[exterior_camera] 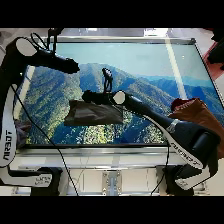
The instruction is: Fold the shirts.
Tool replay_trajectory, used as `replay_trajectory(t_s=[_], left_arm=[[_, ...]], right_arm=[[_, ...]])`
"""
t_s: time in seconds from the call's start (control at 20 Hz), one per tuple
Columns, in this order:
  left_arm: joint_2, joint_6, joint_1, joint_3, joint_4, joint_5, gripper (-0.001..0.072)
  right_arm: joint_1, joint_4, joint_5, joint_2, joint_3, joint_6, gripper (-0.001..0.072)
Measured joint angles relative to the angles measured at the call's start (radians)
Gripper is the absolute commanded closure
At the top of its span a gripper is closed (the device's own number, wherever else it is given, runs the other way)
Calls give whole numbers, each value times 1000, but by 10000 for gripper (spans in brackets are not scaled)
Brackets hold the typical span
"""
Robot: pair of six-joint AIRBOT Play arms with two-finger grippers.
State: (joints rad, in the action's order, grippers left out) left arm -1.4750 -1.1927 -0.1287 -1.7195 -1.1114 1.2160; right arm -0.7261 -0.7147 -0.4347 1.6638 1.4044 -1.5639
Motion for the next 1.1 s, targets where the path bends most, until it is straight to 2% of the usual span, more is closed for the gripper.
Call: replay_trajectory(t_s=[0.2,0.45,0.6,0.7,0.85,1.1], left_arm=[[0,11,3,0,-8,6,700],[0,12,4,0,-13,6,699],[0,13,4,0,-14,-13,700],[0,14,4,0,-14,-19,690],[0,28,4,0,-16,-15,690],[0,53,4,0,-15,-4,690]], right_arm=[[36,-18,-37,16,58,63,292],[227,-266,-313,-11,79,-3,286],[334,-341,-470,-16,51,-36,138],[372,-354,-521,-18,10,-46,38],[397,-352,-546,-14,-66,-56,38],[412,-276,-498,7,-147,-53,38]])
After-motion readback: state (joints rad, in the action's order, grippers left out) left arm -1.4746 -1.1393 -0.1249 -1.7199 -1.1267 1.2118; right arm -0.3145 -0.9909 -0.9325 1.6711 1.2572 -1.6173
